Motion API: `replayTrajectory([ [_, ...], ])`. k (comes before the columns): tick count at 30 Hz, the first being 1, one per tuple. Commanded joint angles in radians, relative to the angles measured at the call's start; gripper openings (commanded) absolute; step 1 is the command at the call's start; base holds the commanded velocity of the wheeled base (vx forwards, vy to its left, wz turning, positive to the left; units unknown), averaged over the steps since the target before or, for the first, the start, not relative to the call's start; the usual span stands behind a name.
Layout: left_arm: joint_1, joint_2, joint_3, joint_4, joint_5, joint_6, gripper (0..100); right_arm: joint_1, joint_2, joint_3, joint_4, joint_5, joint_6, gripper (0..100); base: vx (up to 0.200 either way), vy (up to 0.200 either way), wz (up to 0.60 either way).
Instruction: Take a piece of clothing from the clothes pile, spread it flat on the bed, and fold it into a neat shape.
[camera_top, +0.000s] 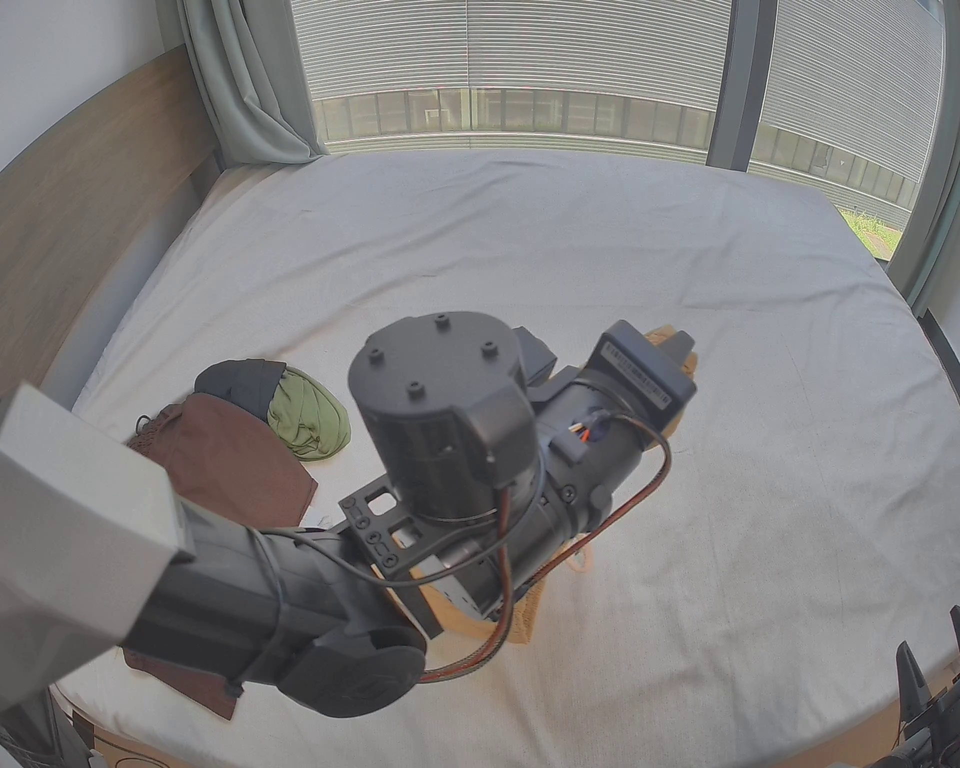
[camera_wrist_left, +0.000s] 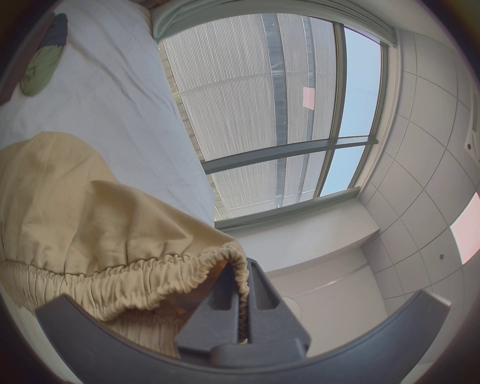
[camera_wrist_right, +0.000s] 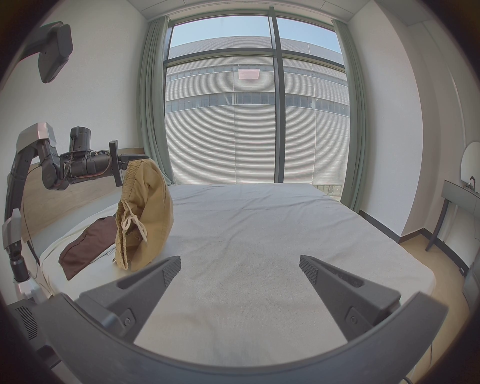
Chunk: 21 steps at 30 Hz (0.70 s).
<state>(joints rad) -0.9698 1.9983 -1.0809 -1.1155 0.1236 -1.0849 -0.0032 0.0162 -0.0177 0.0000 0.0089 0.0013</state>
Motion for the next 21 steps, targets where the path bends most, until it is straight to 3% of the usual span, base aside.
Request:
replayTrajectory([
  [1, -0.032, 0.000, -0.056, 0.019, -0.022, -0.032, 0, -0.001, -0.016, 0.018, 0.000, 0.000, 0.000, 100, 0.000, 0.000, 0.00],
  [6, -0.069, -0.030, -0.083, 0.026, -0.064, -0.066, 0, 0.000, -0.016, 0.018, 0.000, 0.000, 0.000, 100, 0.000, 0.000, 0.00],
  [13, -0.095, -0.093, -0.189, 0.059, -0.064, -0.145, 0, -0.001, -0.016, 0.018, 0.000, 0.000, 0.000, 100, 0.000, 0.000, 0.00],
  [21, -0.007, -0.125, -0.122, 0.114, -0.053, -0.181, 0, -0.001, -0.016, 0.018, 0.000, 0.000, 0.000, 100, 0.000, 0.000, 0.00],
])
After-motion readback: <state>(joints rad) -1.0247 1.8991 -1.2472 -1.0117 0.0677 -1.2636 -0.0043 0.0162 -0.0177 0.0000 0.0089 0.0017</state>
